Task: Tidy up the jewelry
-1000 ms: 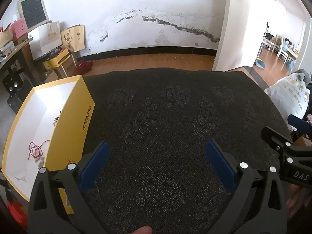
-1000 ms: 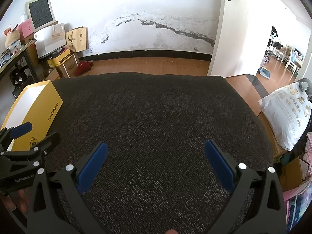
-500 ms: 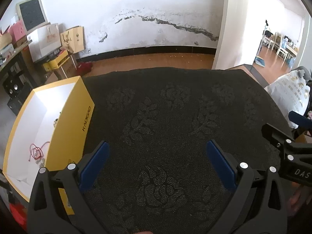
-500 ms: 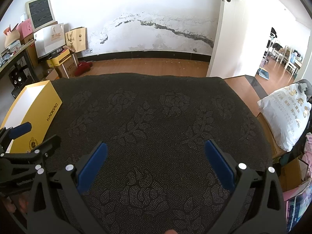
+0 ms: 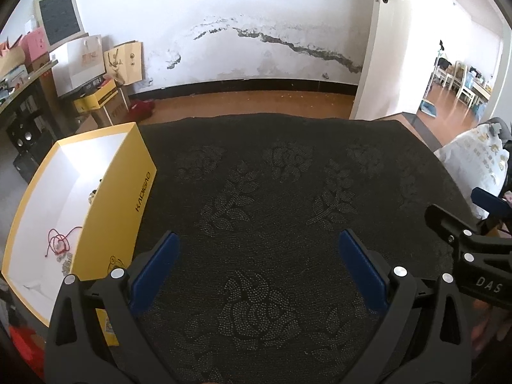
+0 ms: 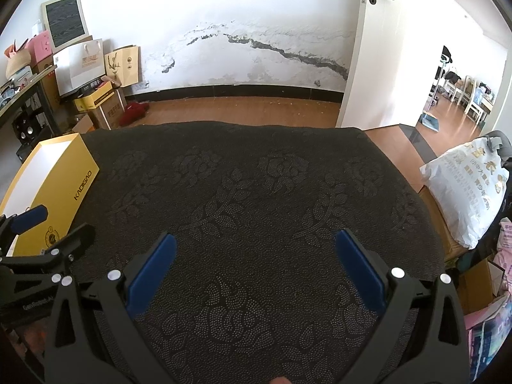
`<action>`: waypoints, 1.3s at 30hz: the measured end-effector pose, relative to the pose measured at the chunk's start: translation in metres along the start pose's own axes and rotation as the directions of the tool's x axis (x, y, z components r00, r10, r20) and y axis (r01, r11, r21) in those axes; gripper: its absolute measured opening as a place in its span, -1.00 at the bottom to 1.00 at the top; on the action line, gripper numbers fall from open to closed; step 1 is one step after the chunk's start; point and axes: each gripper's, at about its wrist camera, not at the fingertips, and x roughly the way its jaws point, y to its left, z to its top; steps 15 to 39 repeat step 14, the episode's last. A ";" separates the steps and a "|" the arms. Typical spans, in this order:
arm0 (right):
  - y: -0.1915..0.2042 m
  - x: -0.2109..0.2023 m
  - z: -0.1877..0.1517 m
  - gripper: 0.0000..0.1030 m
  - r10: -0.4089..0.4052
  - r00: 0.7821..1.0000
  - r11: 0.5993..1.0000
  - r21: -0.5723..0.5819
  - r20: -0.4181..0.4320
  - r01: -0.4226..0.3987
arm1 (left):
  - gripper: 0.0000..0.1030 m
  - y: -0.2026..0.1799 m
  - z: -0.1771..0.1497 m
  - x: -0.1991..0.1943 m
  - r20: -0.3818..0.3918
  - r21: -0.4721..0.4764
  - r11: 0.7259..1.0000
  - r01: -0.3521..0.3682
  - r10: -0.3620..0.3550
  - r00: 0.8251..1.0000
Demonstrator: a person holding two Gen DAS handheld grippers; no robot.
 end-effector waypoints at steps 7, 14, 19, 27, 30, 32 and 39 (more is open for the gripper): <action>-0.002 0.000 0.000 0.88 0.004 1.000 1.000 0.001 -0.001 -0.004 | 0.88 -0.005 0.001 0.000 0.004 0.036 0.998 -0.044 0.044 0.999; -0.001 0.000 0.000 0.88 0.004 1.000 1.000 -0.001 -0.003 -0.004 | 0.88 -0.004 0.002 0.002 -0.016 0.028 0.999 -0.038 0.038 0.999; -0.001 0.000 0.000 0.88 0.004 1.000 1.000 -0.001 -0.003 -0.004 | 0.88 -0.004 0.002 0.002 -0.016 0.028 0.999 -0.038 0.038 0.999; -0.001 0.000 0.000 0.88 0.004 1.000 1.000 -0.001 -0.003 -0.004 | 0.88 -0.004 0.002 0.002 -0.016 0.028 0.999 -0.038 0.038 0.999; -0.001 0.000 0.000 0.88 0.004 1.000 1.000 -0.001 -0.003 -0.004 | 0.88 -0.004 0.002 0.002 -0.016 0.028 0.999 -0.038 0.038 0.999; -0.001 0.000 0.000 0.88 0.004 1.000 1.000 -0.001 -0.003 -0.004 | 0.88 -0.004 0.002 0.002 -0.016 0.028 0.999 -0.038 0.038 0.999; -0.001 0.000 0.000 0.88 0.004 1.000 1.000 -0.001 -0.003 -0.004 | 0.88 -0.004 0.002 0.002 -0.016 0.028 0.999 -0.038 0.038 0.999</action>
